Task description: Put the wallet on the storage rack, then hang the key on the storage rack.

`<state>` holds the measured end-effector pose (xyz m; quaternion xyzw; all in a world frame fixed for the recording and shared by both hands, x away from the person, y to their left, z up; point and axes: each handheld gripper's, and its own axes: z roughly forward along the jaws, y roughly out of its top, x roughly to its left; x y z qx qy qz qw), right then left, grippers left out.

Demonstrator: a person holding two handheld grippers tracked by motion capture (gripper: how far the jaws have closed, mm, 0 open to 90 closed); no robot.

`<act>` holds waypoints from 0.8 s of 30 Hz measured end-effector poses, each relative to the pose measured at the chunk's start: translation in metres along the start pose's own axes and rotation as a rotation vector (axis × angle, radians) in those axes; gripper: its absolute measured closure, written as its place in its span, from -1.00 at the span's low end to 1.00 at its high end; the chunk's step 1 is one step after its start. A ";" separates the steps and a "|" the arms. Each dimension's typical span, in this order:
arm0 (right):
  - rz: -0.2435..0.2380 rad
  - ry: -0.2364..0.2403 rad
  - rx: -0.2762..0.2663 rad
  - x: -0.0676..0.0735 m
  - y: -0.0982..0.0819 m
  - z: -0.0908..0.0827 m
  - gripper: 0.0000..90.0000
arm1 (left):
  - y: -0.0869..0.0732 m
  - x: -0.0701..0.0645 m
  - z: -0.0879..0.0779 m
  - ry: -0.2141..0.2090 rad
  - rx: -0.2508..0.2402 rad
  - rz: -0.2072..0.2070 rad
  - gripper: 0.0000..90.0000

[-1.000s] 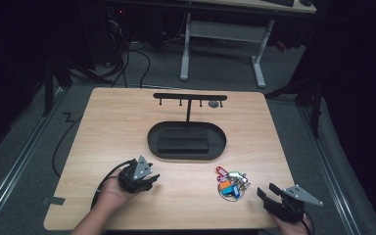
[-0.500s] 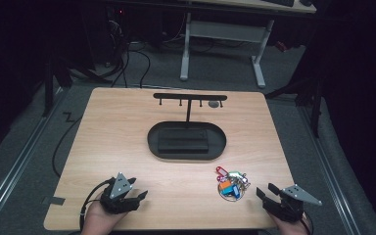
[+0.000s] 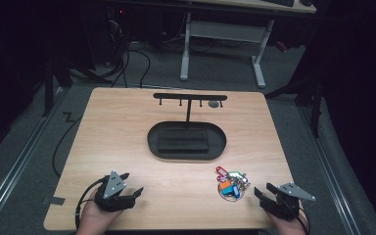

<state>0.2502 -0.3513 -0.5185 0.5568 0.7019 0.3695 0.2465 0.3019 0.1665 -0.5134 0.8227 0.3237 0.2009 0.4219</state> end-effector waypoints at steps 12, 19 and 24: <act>-0.127 -0.007 0.177 0.021 0.027 0.011 -0.07 | -0.002 0.001 -0.002 -0.032 -0.012 -0.003 -0.35; -0.181 0.001 0.306 0.025 0.038 0.014 -0.09 | -0.002 0.000 -0.001 -0.033 -0.010 0.008 -0.34; -0.199 0.029 0.451 0.028 0.051 0.013 -0.16 | -0.002 -0.001 0.001 -0.054 0.001 0.012 -0.35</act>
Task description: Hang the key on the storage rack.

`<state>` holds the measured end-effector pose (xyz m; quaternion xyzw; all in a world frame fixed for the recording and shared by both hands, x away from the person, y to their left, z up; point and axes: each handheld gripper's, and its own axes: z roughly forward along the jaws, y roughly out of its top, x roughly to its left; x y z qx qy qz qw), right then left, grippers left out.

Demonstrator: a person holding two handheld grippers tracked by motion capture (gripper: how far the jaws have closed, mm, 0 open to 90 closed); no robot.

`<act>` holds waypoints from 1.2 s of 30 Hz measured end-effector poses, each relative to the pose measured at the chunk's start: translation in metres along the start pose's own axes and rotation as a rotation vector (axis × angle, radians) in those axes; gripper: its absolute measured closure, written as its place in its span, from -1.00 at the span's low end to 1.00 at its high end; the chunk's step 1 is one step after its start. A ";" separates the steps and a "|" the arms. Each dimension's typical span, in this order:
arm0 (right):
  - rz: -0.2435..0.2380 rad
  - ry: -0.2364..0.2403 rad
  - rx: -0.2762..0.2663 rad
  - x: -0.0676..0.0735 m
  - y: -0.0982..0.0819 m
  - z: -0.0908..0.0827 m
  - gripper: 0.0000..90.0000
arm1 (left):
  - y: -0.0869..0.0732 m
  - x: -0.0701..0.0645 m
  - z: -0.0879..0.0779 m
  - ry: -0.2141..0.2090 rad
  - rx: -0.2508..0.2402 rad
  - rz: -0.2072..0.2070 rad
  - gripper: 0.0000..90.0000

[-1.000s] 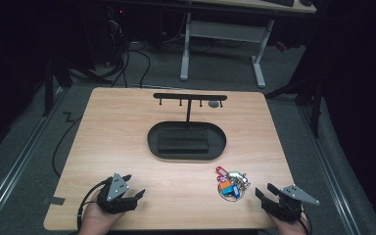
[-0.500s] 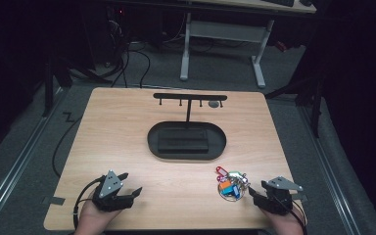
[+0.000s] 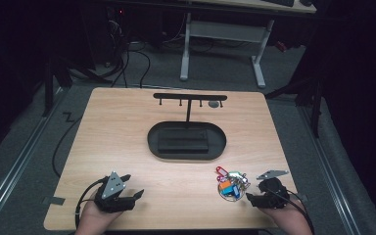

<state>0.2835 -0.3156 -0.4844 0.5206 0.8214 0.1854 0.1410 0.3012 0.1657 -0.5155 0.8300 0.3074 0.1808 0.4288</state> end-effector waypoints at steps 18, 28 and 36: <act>-0.248 0.045 0.141 0.051 0.047 -0.021 -0.04 | -0.001 -0.002 0.001 -0.003 0.012 0.030 -0.34; -0.316 0.107 0.219 0.082 0.073 0.011 0.24 | -0.001 -0.001 -0.001 0.002 0.009 0.042 -0.34; -0.299 0.128 0.308 0.087 0.087 0.033 0.47 | -0.001 -0.001 -0.001 0.001 0.007 0.048 -0.34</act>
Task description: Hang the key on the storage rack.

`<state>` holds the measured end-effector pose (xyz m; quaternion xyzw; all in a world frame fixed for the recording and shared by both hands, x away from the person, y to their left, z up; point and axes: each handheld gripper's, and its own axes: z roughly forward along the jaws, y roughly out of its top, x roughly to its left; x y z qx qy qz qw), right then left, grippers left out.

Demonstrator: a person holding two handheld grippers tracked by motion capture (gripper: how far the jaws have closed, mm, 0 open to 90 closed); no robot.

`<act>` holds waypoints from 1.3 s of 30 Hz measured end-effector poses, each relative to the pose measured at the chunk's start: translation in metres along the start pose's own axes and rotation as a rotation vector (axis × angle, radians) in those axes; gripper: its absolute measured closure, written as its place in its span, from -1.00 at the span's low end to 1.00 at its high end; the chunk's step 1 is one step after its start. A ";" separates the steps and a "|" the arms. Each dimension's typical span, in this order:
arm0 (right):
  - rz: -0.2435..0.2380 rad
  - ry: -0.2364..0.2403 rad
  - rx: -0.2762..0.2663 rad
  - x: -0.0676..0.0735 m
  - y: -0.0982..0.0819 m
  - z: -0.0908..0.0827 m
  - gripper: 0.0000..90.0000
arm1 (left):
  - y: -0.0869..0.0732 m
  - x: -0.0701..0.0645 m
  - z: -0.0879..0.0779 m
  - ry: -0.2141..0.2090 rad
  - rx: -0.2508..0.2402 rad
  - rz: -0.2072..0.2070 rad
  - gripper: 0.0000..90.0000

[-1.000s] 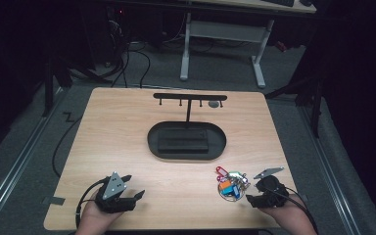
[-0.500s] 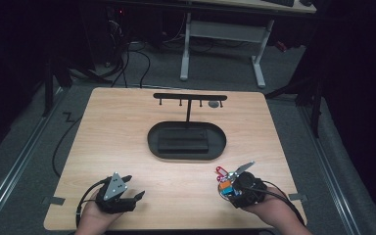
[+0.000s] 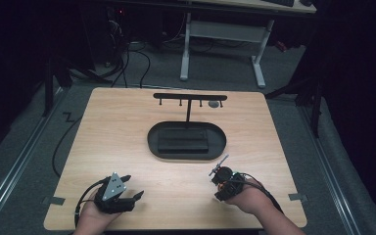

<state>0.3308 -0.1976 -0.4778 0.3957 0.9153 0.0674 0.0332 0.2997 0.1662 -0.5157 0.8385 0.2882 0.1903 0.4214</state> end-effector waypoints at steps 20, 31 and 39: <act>0.050 0.023 0.067 -0.006 0.008 0.011 0.66 | 0.000 0.001 0.000 -0.004 0.003 0.009 -0.33; -0.022 0.006 0.117 -0.005 -0.004 0.010 0.85 | 0.000 -0.001 0.001 -0.009 0.008 0.020 -0.33; -0.080 0.007 0.148 -0.002 0.003 0.010 0.92 | -0.001 0.000 0.001 -0.007 0.013 0.017 -0.33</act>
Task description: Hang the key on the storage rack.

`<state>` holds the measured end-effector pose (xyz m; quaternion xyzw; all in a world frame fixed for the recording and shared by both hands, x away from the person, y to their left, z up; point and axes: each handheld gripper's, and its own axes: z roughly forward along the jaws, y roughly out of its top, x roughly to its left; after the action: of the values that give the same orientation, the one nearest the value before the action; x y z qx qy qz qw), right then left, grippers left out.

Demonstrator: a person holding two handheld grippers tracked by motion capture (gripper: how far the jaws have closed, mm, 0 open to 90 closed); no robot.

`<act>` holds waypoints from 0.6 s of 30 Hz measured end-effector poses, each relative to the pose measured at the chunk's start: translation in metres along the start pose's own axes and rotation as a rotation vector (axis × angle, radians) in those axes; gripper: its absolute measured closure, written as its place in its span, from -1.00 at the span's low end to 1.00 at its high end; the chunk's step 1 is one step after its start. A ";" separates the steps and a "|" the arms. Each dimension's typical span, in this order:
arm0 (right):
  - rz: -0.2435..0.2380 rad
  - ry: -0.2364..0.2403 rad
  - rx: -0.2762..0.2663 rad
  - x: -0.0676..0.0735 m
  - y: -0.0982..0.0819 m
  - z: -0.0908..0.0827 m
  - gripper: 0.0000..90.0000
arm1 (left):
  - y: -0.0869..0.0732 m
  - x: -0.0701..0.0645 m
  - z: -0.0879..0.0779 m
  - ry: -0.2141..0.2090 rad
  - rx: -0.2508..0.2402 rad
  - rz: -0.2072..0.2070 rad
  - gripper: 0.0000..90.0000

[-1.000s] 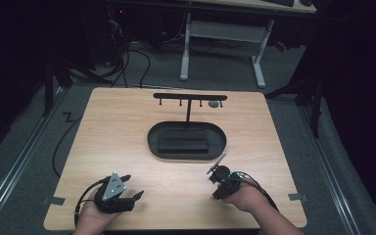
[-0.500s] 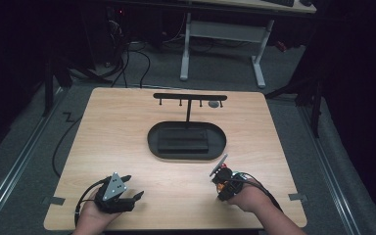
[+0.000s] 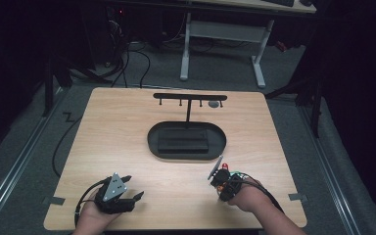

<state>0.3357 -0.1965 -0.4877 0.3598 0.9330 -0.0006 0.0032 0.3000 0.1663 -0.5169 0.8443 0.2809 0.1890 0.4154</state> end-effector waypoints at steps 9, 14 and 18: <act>-0.064 -0.014 -0.006 0.002 -0.002 -0.015 0.93 | 0.000 0.000 0.001 -0.003 0.000 0.004 -0.33; -0.060 -0.036 -0.031 -0.002 -0.009 -0.034 0.93 | 0.000 0.000 0.000 -0.001 0.000 0.004 -0.33; -0.056 -0.067 -0.039 -0.006 -0.014 -0.048 0.93 | 0.000 0.000 0.000 0.001 -0.001 0.001 -0.33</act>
<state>0.3303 -0.2102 -0.4394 0.3332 0.9419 0.0054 0.0416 0.3002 0.1663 -0.5169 0.8443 0.2805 0.1896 0.4154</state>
